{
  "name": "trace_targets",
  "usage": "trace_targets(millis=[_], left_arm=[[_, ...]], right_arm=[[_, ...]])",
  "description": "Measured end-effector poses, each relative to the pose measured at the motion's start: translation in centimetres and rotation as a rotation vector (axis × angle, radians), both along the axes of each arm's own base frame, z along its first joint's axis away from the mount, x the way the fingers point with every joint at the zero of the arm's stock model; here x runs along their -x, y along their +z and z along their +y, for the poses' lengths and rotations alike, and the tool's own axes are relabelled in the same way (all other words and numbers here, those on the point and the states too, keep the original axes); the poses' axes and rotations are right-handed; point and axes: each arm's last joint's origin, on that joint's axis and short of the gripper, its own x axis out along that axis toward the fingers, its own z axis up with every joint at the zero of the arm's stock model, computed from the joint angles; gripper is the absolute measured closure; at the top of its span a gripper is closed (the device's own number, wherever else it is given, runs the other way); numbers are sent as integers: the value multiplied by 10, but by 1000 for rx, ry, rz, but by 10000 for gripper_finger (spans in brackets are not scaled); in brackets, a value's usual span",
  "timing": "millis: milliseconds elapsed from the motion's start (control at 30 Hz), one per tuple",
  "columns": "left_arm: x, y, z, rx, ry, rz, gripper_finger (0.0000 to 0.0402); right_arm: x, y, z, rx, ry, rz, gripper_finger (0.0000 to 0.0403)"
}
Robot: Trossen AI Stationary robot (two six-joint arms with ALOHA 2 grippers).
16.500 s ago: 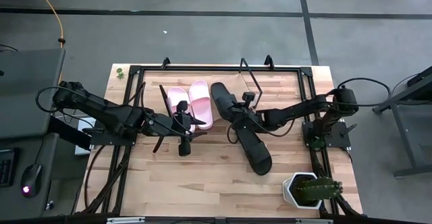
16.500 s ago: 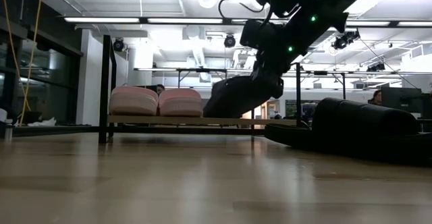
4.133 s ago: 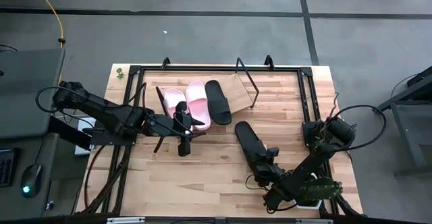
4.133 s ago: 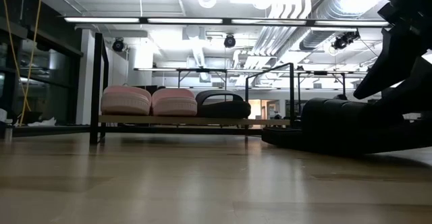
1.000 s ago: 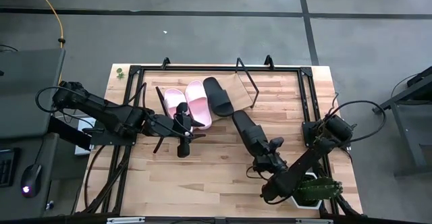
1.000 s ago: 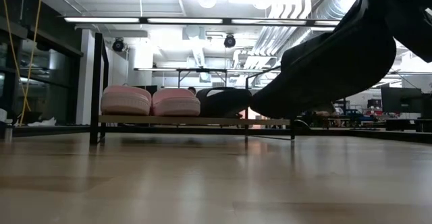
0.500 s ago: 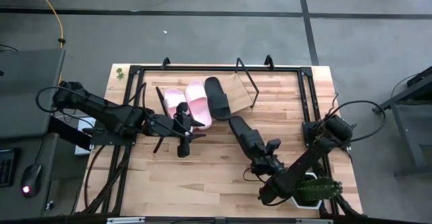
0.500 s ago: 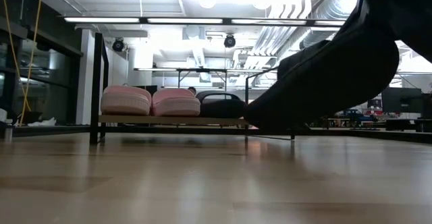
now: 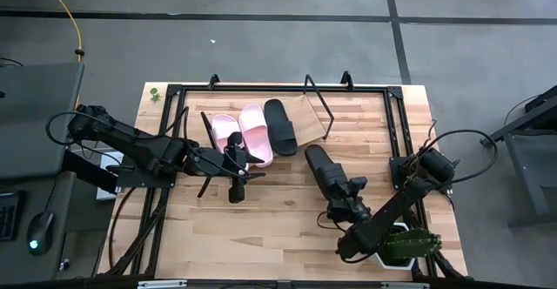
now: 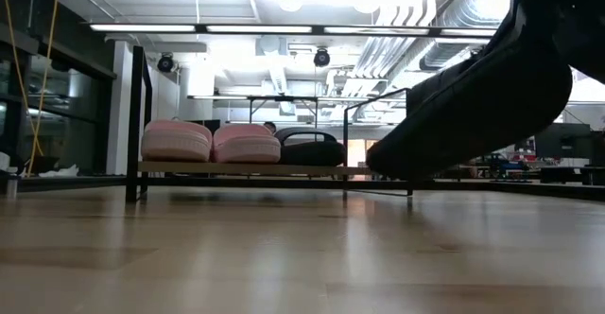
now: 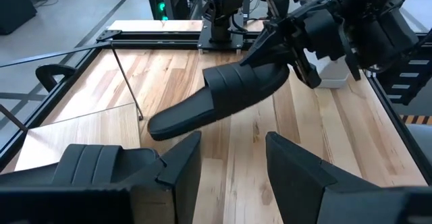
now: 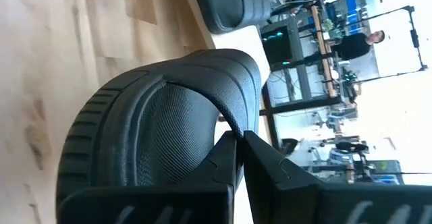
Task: Pick and place slides into the shelf
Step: Put the black slide on the shelf
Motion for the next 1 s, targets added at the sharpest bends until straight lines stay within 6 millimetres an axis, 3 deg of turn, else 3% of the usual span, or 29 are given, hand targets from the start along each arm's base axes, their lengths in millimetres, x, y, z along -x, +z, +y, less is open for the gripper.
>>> trace_targets(millis=[400,1000], left_arm=[[0,0,0,-5,10,-1,252],[0,0,0,-5,10,-1,252]], right_arm=[[-3,3,-3,89,71,29,403],[-21,6,-25,201,83,65,403]])
